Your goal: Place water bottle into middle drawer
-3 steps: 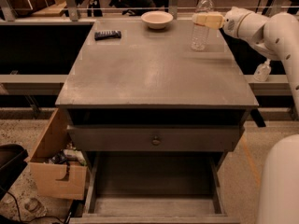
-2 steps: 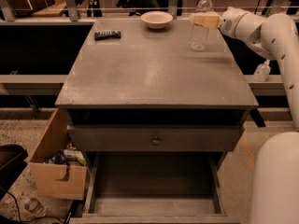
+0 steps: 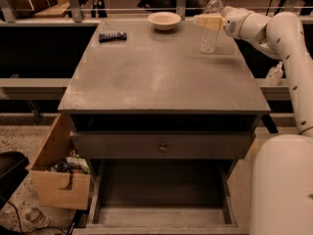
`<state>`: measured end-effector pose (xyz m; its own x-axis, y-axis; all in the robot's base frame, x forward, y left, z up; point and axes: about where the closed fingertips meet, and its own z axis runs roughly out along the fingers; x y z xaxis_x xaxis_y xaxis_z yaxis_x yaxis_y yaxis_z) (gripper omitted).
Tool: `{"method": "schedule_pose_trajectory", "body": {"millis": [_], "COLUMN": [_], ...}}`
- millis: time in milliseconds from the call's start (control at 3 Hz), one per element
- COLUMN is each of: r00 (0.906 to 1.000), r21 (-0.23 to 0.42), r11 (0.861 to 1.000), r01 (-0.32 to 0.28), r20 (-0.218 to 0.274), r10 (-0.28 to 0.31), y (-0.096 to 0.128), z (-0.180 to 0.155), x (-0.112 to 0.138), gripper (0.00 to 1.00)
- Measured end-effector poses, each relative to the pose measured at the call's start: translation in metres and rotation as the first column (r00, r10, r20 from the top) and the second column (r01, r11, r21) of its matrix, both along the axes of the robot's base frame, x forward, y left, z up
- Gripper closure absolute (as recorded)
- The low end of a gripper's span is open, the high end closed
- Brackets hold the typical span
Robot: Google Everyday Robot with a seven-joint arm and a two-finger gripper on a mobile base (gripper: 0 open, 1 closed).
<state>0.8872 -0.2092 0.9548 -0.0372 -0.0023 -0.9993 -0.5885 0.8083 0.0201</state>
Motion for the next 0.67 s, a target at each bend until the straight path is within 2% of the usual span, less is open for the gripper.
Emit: {"method": "schedule_pose_trajectory", "body": {"millis": [667], "r00": [1.0], "r21": [0.002], "r11": [1.0], "r01": [-0.009], "r20": [-0.003], "r10": [0.009], "y": [0.007], "z": [-0.0021], "x": [0.0019], "gripper": [0.65]}}
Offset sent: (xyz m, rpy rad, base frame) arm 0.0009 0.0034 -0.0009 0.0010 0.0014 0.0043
